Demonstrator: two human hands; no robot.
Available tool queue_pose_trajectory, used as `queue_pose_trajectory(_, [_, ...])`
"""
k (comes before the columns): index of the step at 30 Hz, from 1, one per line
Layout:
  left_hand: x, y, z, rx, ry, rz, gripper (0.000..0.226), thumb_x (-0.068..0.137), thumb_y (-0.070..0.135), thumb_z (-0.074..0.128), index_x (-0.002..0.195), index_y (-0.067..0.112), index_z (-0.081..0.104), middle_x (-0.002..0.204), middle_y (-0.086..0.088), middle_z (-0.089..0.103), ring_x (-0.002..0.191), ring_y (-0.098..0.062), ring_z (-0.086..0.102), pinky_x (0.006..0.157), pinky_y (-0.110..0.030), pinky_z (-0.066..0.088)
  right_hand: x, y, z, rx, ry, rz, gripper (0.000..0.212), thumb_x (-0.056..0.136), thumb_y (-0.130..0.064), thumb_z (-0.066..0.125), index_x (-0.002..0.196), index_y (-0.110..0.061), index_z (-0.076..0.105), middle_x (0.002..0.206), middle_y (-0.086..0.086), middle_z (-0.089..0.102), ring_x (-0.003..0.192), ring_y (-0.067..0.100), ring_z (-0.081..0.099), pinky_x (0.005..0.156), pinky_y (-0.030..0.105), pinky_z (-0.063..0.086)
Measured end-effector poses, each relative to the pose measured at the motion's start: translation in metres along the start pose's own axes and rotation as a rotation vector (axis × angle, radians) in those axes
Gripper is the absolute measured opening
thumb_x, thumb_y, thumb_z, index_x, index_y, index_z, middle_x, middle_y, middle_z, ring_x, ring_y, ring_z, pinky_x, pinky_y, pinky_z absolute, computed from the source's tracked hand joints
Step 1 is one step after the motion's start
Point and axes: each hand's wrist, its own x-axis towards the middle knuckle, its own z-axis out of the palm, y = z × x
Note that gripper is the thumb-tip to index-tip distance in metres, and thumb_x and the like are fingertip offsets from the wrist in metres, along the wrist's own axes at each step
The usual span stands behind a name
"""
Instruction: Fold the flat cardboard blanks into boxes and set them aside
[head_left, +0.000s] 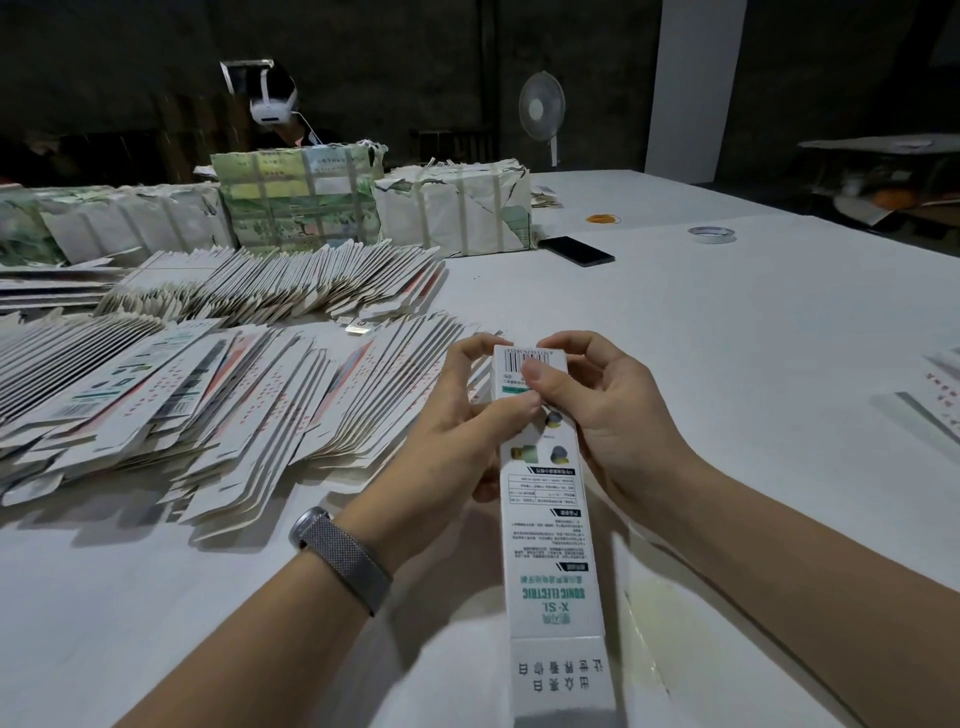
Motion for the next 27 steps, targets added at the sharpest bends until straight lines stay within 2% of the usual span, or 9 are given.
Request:
queue_pose_trajectory(2, [0.001,0.000,0.000,-0.017,0.017,0.006,0.036,0.088,0.023,0.064,0.118,0.034,0.048,0.093,-0.022,0.070,0.076,-0.038,0.058,0.070,-0.053,0.038,-0.001,0.002,0.002,-0.034,0.008,-0.001,0.024,0.076,-0.026,0.078,0.097,-0.021,0.067,0.107,0.019,0.071,0.081,0.028,0.074,0.068,0.039,0.061])
queue_pose_trajectory(6, [0.001,0.000,-0.002,0.014,-0.039,-0.008,0.035,0.090,0.027,0.063,0.120,0.037,0.047,0.094,-0.018,0.074,0.067,-0.029,0.067,0.061,-0.036,0.050,0.003,0.001,-0.002,-0.115,0.089,-0.053,0.016,0.076,-0.023,0.082,0.088,-0.027,0.071,0.110,0.016,0.067,0.106,0.036,0.066,0.086,0.047,0.058])
queue_pose_trajectory(8, [0.000,-0.001,-0.001,0.026,-0.035,-0.016,0.036,0.090,0.031,0.063,0.121,0.040,0.047,0.098,-0.022,0.074,0.071,-0.032,0.067,0.066,-0.039,0.051,0.003,0.000,-0.003,-0.103,0.085,-0.038,0.021,0.071,-0.030,0.082,0.088,-0.026,0.072,0.109,0.013,0.066,0.105,0.036,0.067,0.084,0.046,0.059])
queue_pose_trajectory(11, [0.001,-0.003,0.000,0.041,0.011,-0.025,0.038,0.089,0.034,0.065,0.122,0.040,0.048,0.103,-0.027,0.072,0.077,-0.036,0.066,0.073,-0.048,0.050,0.001,0.004,-0.001,-0.129,0.050,-0.003,0.017,0.084,-0.025,0.077,0.099,-0.028,0.069,0.108,0.006,0.070,0.090,0.027,0.074,0.071,0.039,0.061])
queue_pose_trajectory(14, [0.002,-0.002,-0.001,0.091,0.096,0.017,0.039,0.088,0.040,0.074,0.118,0.035,0.049,0.085,-0.015,0.076,0.063,-0.025,0.071,0.053,-0.033,0.055,-0.002,0.004,0.003,-0.296,0.039,-0.058,0.025,0.094,-0.025,0.069,0.114,-0.037,0.061,0.108,-0.010,0.064,0.079,0.009,0.072,0.061,0.026,0.057])
queue_pose_trajectory(17, [0.004,0.000,-0.003,0.164,0.259,0.064,0.041,0.078,0.056,0.065,0.109,0.034,0.049,0.069,-0.005,0.074,0.049,-0.017,0.067,0.041,-0.023,0.047,-0.007,0.004,0.003,-0.451,-0.003,-0.114,0.032,0.089,-0.038,0.072,0.119,-0.040,0.063,0.115,-0.015,0.062,0.089,0.004,0.066,0.072,0.025,0.058])
queue_pose_trajectory(21, [0.005,0.003,-0.005,0.246,0.354,0.103,0.044,0.080,0.064,0.056,0.112,0.033,0.051,0.071,0.002,0.074,0.052,-0.015,0.068,0.046,-0.030,0.052,-0.014,0.003,0.008,-0.588,-0.112,-0.075,0.066,0.064,-0.066,0.069,0.124,-0.039,0.065,0.117,-0.030,0.060,0.098,-0.003,0.063,0.080,0.015,0.053])
queue_pose_trajectory(25, [0.003,0.004,0.000,0.255,0.312,0.084,0.029,0.098,0.053,0.047,0.124,0.043,0.051,0.083,-0.020,0.068,0.063,-0.042,0.060,0.059,-0.061,0.055,-0.010,-0.008,0.004,-0.516,-0.110,0.042,0.069,0.064,-0.048,0.073,0.131,-0.038,0.058,0.092,-0.015,0.074,0.077,0.003,0.072,0.067,0.018,0.055])
queue_pose_trajectory(27, [0.004,0.000,-0.002,0.231,0.255,0.094,0.036,0.104,0.040,0.045,0.140,0.046,0.043,0.080,-0.014,0.072,0.062,-0.039,0.064,0.055,-0.052,0.058,-0.008,-0.018,0.003,-0.562,-0.065,0.045,0.071,0.064,-0.043,0.070,0.133,-0.035,0.057,0.096,-0.005,0.075,0.074,0.008,0.074,0.069,0.026,0.059])
